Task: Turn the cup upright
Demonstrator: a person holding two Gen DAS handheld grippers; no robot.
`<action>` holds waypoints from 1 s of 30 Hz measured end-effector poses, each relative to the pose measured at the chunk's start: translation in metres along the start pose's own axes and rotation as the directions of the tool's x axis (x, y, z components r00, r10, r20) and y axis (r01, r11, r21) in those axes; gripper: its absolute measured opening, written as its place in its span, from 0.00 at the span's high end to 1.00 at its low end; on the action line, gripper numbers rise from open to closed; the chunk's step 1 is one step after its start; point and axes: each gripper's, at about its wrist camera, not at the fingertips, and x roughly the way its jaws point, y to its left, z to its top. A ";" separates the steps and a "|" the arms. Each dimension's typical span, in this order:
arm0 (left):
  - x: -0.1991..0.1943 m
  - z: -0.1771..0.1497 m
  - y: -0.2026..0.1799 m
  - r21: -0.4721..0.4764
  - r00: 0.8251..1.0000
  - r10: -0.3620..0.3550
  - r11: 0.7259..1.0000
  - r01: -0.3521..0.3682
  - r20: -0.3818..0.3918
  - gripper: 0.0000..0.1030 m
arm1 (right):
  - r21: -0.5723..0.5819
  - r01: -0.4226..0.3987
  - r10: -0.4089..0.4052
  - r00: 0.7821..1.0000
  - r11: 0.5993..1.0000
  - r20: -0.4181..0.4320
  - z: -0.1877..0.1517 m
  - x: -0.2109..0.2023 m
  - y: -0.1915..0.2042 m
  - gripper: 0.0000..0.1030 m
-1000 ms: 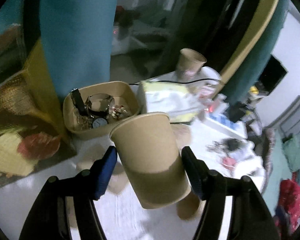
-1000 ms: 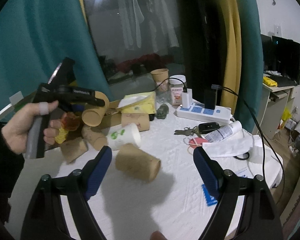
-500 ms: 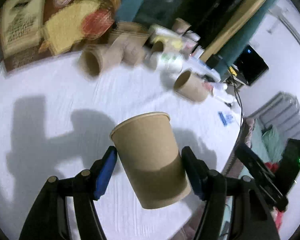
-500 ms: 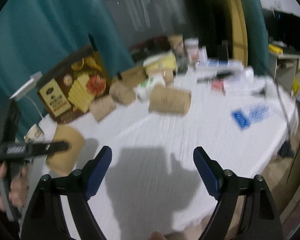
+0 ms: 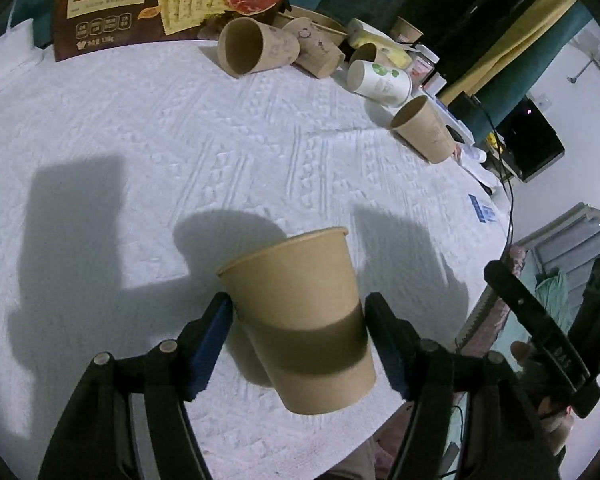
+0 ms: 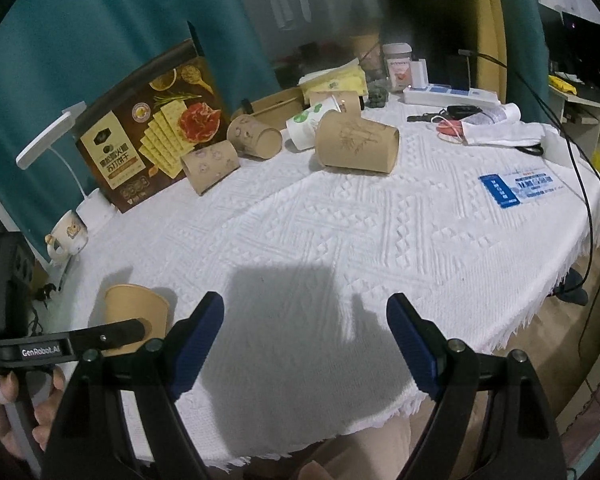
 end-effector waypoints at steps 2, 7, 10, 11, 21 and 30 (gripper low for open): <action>-0.001 -0.002 0.000 0.002 1.000 -0.007 1.000 0.007 -0.002 0.26 | -0.006 0.007 -0.007 1.000 1.000 -0.004 0.002 0.000 0.001 0.21; -0.020 -0.004 0.003 -0.025 0.997 -0.064 0.998 0.065 0.053 0.21 | -0.110 0.044 -0.047 0.999 0.993 -0.025 0.009 0.003 0.014 0.21; -0.051 -0.007 0.007 0.000 0.987 -0.090 0.996 0.090 0.130 0.20 | -0.208 0.015 -0.027 0.998 0.978 -0.058 0.018 0.004 0.035 0.21; -0.058 -0.008 0.009 0.006 0.985 -0.093 0.996 0.093 0.147 0.19 | -0.230 -0.016 -0.001 0.997 0.973 -0.076 0.020 0.005 0.043 0.21; -0.113 -0.048 0.081 0.031 0.944 0.089 0.994 -0.104 0.319 0.19 | -0.288 -0.347 0.171 0.852 0.893 -0.496 0.036 0.077 0.134 0.21; -0.110 -0.066 0.123 0.022 0.949 0.119 0.991 -0.131 0.291 0.19 | -0.232 -0.380 0.140 0.735 0.895 -0.664 0.038 0.121 0.155 0.21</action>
